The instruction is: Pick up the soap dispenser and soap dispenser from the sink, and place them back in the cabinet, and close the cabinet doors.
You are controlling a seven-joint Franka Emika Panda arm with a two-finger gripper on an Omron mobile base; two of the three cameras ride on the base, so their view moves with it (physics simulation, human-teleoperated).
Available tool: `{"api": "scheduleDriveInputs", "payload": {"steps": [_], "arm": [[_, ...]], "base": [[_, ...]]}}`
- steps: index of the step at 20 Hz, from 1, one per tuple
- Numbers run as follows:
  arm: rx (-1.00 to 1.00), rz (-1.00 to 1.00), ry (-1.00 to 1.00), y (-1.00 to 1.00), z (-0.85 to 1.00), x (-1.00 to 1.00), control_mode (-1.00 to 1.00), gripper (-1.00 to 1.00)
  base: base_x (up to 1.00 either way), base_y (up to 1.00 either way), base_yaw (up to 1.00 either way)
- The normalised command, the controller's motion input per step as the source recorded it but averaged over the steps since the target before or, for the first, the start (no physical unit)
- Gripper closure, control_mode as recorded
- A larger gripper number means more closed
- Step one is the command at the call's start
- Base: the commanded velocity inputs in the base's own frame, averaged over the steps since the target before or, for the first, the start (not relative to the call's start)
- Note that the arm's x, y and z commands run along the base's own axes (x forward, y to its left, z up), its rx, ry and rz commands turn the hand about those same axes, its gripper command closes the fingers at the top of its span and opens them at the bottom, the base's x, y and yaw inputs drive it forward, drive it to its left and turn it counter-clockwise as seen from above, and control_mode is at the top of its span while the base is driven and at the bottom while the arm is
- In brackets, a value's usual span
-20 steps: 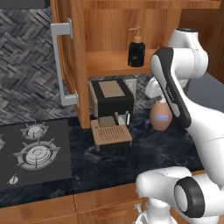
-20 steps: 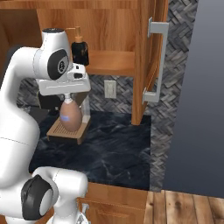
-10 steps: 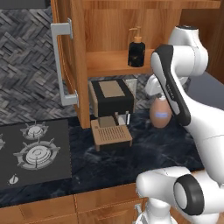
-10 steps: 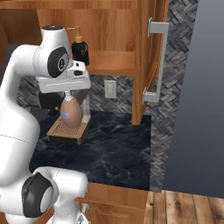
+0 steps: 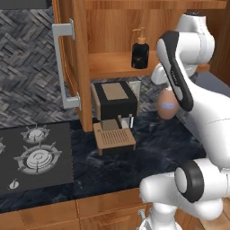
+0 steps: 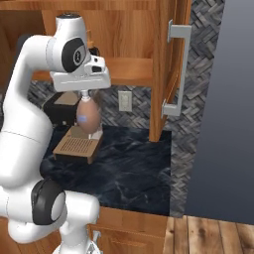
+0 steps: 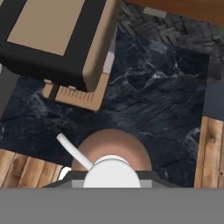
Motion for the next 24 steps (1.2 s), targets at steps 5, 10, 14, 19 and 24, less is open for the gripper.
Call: {"api": "scheduleDriveInputs", "payload": {"steps": [5, 10, 14, 19, 24], "arm": [[0.00, -0.07, -0.02, -0.36, 0.08, 0.21, -1.00, 1.00], [0.00, -0.08, -0.05, -0.17, 0.08, 0.29, -1.00, 1.00], [0.00, -0.10, -0.10, -0.09, 0.10, 0.44, -1.00, 1.00], [0.00, -0.10, -0.14, -0.14, 0.11, 0.24, -1.00, 1.00], [0.00, -0.08, -0.17, -0.17, 0.13, 0.11, -1.00, 1.00]], "base": [[0.00, 0.00, 0.00], [0.00, 0.00, 0.00], [0.00, 0.00, 0.00], [0.00, 0.00, 0.00], [0.00, 0.00, 0.00]]}}
